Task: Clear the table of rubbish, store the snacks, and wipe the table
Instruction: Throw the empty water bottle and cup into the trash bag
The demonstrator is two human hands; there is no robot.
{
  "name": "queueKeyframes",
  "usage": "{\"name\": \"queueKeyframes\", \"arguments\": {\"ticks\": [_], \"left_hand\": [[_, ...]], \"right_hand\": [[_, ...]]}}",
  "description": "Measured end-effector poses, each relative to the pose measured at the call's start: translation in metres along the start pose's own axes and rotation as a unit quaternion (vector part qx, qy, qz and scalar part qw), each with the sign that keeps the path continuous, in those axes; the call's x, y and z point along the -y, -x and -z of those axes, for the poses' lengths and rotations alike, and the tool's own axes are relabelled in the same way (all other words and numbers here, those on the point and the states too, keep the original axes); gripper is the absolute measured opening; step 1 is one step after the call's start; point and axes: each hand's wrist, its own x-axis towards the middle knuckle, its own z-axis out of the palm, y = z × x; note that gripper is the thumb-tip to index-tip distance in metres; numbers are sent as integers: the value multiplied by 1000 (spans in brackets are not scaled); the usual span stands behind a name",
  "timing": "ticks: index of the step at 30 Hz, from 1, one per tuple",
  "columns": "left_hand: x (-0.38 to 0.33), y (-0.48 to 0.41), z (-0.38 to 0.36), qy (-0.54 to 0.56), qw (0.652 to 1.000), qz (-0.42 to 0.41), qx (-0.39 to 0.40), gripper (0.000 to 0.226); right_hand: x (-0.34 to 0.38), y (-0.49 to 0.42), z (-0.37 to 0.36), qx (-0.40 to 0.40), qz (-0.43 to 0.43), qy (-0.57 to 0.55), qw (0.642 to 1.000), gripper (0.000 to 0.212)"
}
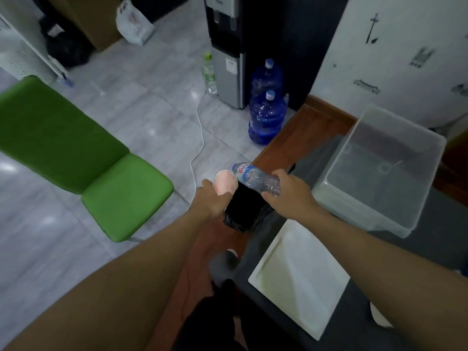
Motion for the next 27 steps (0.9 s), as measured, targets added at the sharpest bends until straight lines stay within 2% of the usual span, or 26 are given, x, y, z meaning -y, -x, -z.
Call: {"name": "queueKeyframes", "arguments": {"ticks": [5,12,19,22,25,27], "left_hand": [[2,-54,-16,-65,997,-13,48,68],[22,-135,-45,-130,986,-21,103,66],[33,-203,-79,-140,979,-17,147,64],[37,-229,-92,-128,976,-22,175,72],[36,-249,-99,-126,966,-35,225,80],[39,-256,-99,-153,952,-59,260,79]], "right_hand": [[-7,-41,-25,29,-36,34,998,51],[-22,-105,-76,86,-130,50,986,47],[-34,-151,-131,99,-212,42,971,56],[-42,-165,-150,112,-233,40,965,65],[-49,-176,-163,183,-230,56,954,80],[-52,-178,-169,226,-224,74,945,82]]}}
